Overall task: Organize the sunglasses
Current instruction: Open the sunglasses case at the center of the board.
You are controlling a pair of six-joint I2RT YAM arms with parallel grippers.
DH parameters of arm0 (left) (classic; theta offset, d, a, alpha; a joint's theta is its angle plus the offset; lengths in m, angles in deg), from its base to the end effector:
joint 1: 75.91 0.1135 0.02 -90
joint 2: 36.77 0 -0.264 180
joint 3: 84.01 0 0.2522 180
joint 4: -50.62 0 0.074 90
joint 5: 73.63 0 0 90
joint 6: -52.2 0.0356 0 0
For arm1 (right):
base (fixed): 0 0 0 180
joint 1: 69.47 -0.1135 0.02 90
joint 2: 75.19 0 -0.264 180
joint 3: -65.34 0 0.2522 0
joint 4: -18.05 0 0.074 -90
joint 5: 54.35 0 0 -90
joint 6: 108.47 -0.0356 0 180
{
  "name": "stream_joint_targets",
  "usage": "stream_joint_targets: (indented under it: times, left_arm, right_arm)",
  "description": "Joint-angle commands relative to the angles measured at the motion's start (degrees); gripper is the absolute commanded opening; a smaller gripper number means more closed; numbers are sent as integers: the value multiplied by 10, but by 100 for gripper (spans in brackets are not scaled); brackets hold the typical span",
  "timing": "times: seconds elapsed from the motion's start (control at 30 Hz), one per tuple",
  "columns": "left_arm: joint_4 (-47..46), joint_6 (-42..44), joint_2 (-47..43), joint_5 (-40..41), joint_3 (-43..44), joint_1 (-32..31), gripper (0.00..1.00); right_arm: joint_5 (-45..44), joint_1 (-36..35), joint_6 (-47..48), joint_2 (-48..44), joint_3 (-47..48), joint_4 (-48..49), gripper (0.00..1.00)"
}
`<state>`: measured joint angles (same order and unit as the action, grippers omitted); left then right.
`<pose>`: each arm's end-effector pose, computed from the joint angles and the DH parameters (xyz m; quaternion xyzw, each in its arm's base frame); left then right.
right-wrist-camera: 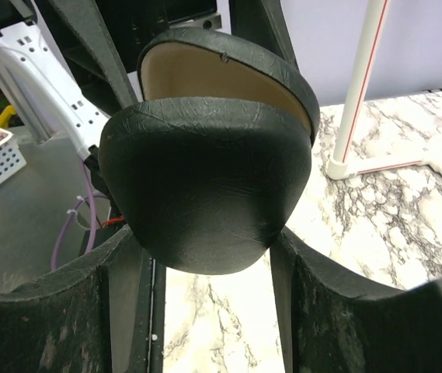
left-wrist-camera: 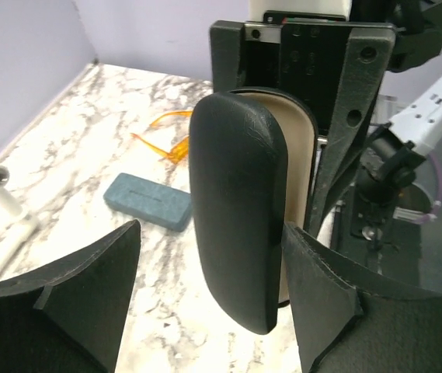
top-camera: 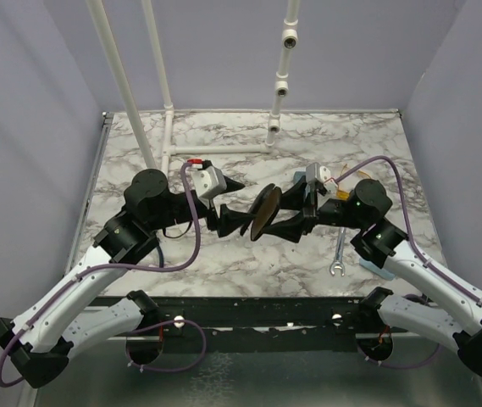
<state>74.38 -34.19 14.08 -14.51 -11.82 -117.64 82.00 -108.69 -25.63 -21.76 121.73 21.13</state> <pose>0.1316 -0.1419 0.4056 0.4382 0.5711 -0.3995 0.5677 0.1484 0.1544 0.3489 -0.4510 0.5102 0.5111 0.5245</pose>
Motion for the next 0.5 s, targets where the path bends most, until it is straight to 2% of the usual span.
stream_joint_targets:
  times: [0.0, 0.27, 0.47]
  left_arm:
    - [15, 77, 5, 182, 24, 21, 72]
    - [28, 100, 2, 169, 27, 22, 72]
    - [62, 125, -15, 36, 16, 22, 79]
  right_arm:
    - [91, -16, -16, -29, -5, 39, 1]
    - [66, -16, -23, -39, -12, 45, 1]
    - [-38, -16, -67, -45, -38, 98, 1]
